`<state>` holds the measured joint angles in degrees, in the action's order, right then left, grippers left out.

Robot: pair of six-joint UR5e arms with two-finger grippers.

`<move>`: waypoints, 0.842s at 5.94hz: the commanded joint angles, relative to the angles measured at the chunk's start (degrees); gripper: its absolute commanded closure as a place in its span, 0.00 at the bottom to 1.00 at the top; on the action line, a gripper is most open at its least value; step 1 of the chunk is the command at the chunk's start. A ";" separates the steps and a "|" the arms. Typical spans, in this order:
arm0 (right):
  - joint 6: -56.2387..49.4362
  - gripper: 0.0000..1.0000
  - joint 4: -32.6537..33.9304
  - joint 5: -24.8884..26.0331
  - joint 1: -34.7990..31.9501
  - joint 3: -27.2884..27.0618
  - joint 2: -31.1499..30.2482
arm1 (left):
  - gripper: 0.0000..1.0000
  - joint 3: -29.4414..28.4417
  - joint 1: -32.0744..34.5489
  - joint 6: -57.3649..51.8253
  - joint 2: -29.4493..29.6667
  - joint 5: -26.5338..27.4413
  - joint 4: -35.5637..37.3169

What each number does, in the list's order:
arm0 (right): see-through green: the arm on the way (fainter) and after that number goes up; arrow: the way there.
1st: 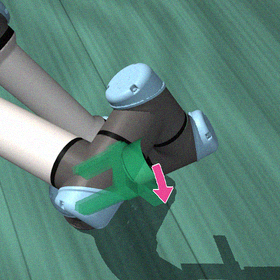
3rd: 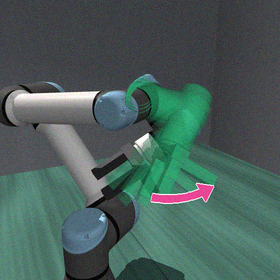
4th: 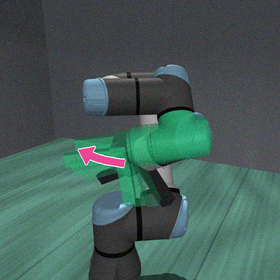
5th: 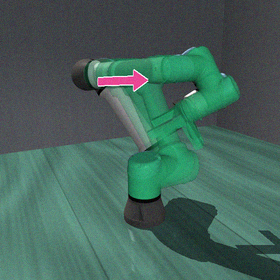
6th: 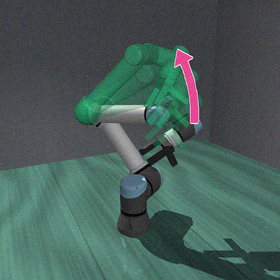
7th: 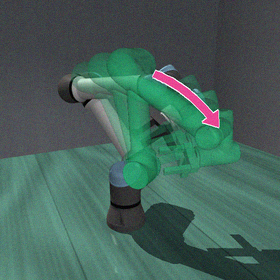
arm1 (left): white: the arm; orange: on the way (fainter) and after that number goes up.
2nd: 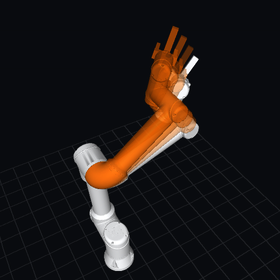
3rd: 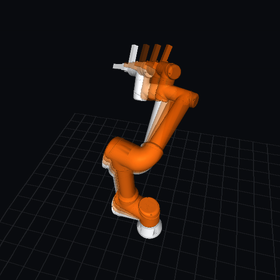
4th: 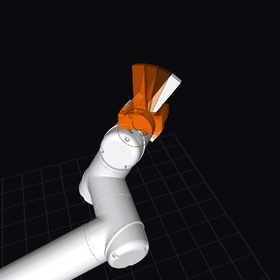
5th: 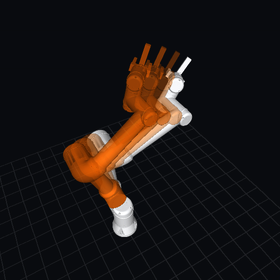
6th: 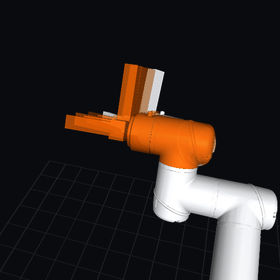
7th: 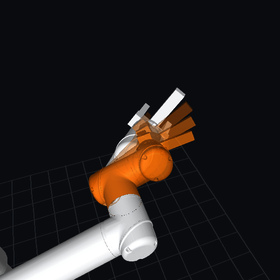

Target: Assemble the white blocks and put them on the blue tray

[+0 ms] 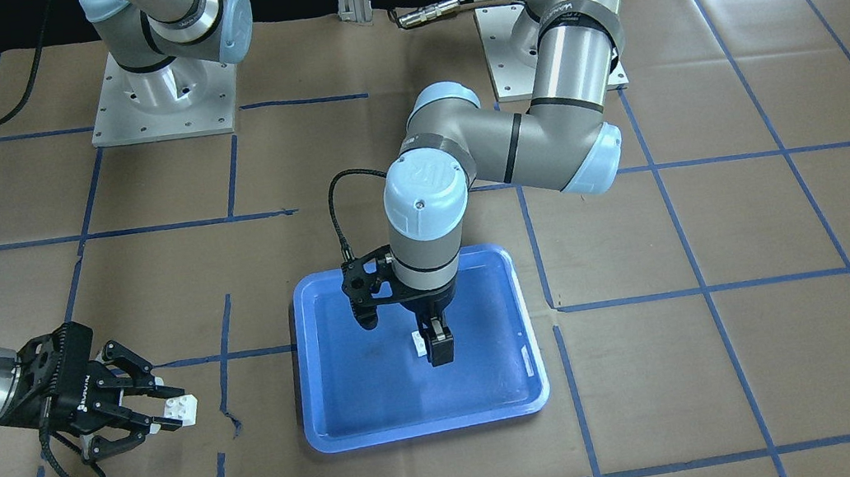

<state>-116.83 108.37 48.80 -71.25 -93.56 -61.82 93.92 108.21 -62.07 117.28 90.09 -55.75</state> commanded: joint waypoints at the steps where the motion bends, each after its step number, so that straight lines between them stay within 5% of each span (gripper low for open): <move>1: 0.20 0.79 0.78 -5.43 -1.17 -3.53 -1.02 | 0.00 -3.72 -0.37 0.80 -8.25 0.26 -13.45; 4: 17.36 0.79 17.86 -5.65 -11.50 -7.40 -0.76 | 0.00 -4.45 -6.07 9.02 -21.44 0.43 -30.52; 5: 24.39 0.79 24.98 -5.47 -15.89 -8.99 -0.67 | 0.00 -3.05 -7.82 16.38 -23.91 4.79 -32.39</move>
<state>-99.17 126.52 43.22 -82.91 -100.93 -62.56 89.84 101.96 -51.81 96.28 91.85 -85.39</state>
